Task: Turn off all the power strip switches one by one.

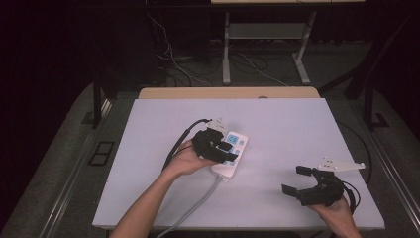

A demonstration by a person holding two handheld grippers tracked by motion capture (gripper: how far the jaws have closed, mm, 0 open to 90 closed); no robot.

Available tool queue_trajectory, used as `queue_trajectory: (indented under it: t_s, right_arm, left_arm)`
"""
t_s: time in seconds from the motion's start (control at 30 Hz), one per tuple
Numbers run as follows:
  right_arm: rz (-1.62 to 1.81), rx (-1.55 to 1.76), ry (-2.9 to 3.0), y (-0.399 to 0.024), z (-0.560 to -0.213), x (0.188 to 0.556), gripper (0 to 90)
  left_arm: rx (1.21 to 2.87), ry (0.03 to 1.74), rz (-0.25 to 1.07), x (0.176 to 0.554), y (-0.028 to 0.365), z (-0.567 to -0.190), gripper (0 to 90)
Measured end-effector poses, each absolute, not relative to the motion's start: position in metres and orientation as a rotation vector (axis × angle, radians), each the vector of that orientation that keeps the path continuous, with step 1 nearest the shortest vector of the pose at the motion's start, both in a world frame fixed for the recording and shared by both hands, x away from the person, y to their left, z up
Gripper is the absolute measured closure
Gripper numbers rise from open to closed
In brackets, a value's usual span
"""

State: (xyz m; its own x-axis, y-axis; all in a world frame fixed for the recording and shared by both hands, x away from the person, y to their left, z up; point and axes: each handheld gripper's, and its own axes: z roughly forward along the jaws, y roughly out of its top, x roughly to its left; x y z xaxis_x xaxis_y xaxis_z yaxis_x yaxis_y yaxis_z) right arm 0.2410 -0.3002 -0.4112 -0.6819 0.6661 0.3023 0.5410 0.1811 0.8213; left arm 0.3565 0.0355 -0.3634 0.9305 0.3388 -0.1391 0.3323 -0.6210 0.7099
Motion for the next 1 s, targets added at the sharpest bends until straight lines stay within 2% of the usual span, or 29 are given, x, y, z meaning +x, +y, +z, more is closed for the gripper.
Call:
queue_trajectory:
  t_s: [0.3,0.57,1.0]
  right_arm:
    - [1.522,1.192,2.312,-0.301,-0.411,0.241,1.9]
    - [1.528,1.192,2.308,-0.302,-0.411,0.242,1.9]
    - [1.528,1.191,2.303,-0.305,-0.410,0.241,1.9]
  left_arm:
    - [2.311,0.448,-0.023,0.360,0.028,-0.373,77.9]
    - [2.324,0.453,-0.041,0.368,0.023,-0.385,88.5]
    - [2.338,0.494,-0.058,0.379,0.018,-0.406,89.2]
